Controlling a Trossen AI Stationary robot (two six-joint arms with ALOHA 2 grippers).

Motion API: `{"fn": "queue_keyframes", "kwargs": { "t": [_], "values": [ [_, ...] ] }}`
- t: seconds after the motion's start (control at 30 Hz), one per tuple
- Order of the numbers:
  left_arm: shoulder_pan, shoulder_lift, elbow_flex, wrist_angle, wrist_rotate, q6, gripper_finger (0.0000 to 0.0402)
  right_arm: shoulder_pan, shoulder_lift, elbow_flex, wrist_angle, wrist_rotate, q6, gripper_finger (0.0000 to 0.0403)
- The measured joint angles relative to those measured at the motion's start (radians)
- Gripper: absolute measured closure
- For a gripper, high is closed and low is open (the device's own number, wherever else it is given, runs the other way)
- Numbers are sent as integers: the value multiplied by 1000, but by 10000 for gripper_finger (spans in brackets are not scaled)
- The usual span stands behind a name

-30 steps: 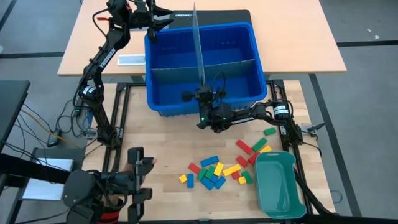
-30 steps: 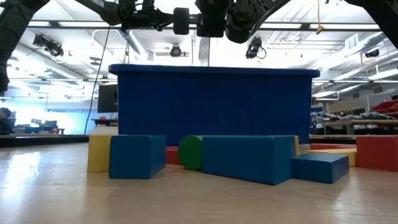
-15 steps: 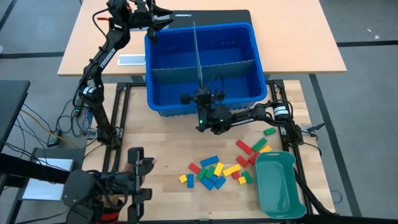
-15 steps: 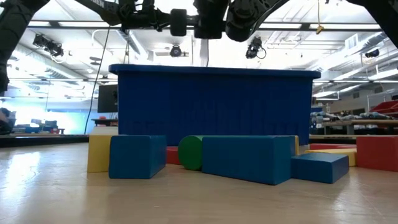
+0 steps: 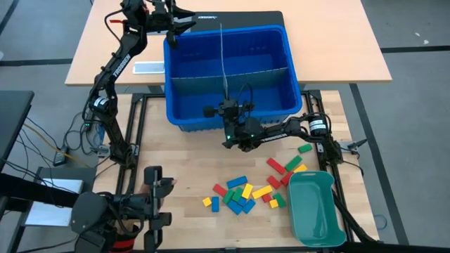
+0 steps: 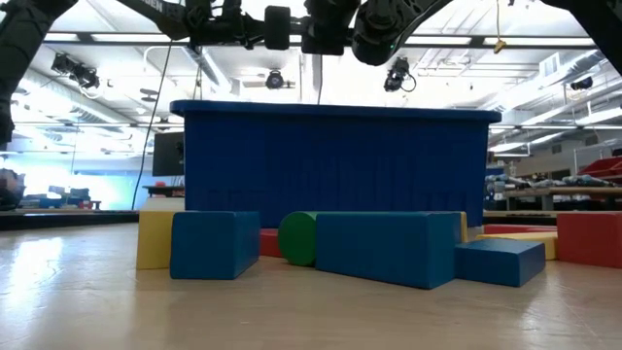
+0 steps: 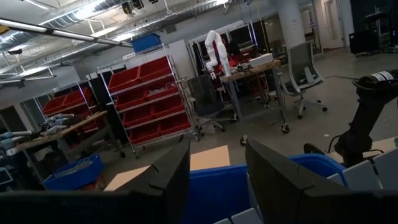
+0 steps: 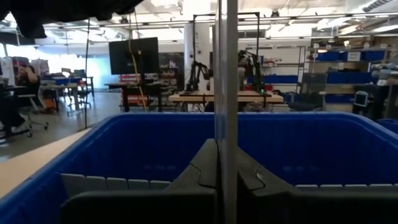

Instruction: Sort Items/Unsort Items

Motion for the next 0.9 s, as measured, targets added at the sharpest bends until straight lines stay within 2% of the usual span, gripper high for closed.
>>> {"fn": "queue_keyframes", "kwargs": {
  "t": [0.4,0.9],
  "values": [
    [1,0,0,1,-7,0,239,10,0,0,15,-61,-22,403],
    [1,0,0,1,-10,0,239,14,0,0,67,-88,-89,403]
  ]
}}
